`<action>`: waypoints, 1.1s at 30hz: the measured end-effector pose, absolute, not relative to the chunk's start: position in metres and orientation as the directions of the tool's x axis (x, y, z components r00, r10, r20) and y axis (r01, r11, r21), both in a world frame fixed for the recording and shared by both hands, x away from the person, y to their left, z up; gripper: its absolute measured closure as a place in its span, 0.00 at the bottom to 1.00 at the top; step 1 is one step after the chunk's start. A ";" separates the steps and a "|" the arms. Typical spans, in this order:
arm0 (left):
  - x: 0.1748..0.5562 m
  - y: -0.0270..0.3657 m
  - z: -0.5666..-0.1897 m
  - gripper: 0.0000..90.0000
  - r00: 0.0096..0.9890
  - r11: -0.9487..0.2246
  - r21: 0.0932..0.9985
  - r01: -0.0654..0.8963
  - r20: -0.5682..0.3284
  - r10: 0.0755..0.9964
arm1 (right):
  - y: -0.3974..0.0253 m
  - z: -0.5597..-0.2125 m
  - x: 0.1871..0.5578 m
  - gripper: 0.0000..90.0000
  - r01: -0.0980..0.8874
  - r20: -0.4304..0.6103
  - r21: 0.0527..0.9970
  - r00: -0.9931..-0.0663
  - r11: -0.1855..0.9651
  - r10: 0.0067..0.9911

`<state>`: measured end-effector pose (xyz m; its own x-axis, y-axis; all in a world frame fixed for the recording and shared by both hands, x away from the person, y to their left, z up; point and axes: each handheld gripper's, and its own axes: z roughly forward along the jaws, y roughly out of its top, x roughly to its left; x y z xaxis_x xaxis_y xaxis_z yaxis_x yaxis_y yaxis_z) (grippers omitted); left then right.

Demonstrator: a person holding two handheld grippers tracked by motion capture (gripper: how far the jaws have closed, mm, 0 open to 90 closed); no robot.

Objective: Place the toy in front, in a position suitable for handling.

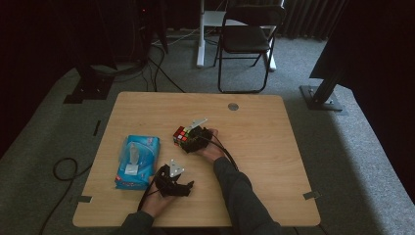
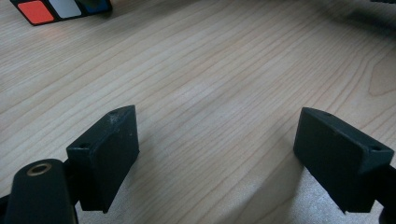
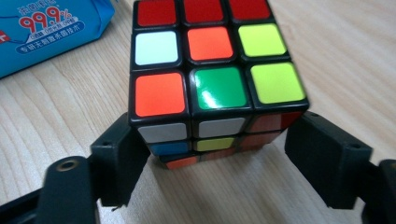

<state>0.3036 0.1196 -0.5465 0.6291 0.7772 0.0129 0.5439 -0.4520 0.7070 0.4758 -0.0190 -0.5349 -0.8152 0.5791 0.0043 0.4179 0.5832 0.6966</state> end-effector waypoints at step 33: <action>0.302 0.120 -0.546 0.16 0.628 -0.451 0.707 0.545 0.013 0.778 | -0.042 -0.540 0.434 0.38 0.379 -0.027 0.731 -0.814 0.568 0.580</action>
<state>0.3017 0.1198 -0.5464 0.6276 0.7785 0.0131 0.5445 -0.4509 0.7072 0.4340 -0.0419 -0.5405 -0.8145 0.5795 -0.0273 0.3794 0.5677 0.7306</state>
